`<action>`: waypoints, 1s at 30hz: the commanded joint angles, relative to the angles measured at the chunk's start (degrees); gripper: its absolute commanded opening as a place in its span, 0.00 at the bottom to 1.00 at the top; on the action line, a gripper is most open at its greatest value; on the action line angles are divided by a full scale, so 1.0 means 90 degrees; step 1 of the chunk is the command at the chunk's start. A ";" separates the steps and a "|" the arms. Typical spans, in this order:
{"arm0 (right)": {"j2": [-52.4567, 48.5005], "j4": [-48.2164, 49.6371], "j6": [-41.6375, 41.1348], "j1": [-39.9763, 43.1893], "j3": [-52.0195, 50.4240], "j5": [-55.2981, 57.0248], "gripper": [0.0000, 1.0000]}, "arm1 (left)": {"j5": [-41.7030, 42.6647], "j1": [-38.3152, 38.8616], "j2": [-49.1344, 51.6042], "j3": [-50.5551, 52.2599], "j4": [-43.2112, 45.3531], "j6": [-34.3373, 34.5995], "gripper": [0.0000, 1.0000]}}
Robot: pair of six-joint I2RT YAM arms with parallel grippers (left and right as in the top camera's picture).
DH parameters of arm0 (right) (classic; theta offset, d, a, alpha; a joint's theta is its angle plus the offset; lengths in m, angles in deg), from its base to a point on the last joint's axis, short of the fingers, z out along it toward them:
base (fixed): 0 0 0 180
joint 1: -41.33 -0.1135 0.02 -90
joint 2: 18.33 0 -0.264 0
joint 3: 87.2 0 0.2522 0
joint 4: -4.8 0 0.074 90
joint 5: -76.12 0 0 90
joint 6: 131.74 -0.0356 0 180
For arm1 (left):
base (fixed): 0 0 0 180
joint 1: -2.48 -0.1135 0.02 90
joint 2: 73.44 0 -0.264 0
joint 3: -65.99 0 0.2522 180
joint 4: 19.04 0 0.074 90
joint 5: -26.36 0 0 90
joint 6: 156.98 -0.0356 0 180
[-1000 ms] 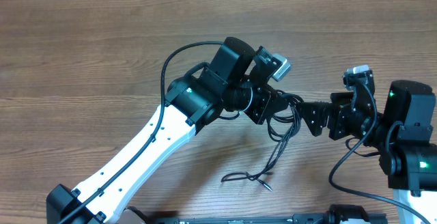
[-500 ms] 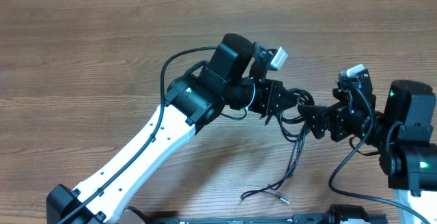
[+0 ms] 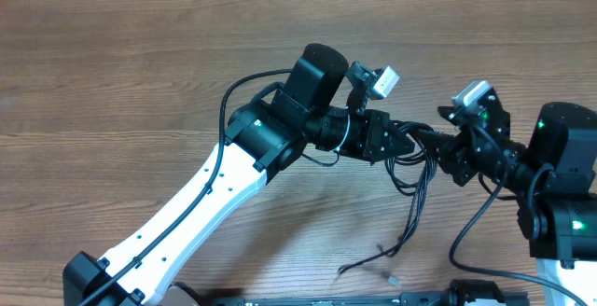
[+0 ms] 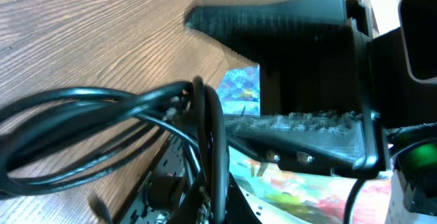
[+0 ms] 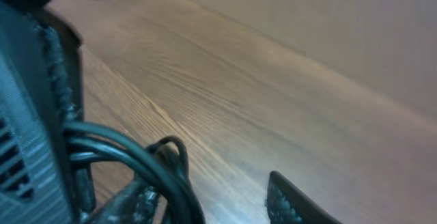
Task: Untangle cables
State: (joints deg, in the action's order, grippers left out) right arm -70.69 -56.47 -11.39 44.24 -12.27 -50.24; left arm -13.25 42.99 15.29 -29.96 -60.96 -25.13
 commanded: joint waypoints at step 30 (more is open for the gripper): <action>-0.0478 0.0061 0.0185 0.0022 0.0070 -0.1404 0.04 | 0.0384 0.0153 -0.0027 -0.0129 0.0493 0.0821 0.17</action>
State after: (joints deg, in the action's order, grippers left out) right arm -75.19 -56.60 -9.10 44.51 -12.29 -61.12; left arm -11.30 43.47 15.29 -30.00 -56.68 -18.42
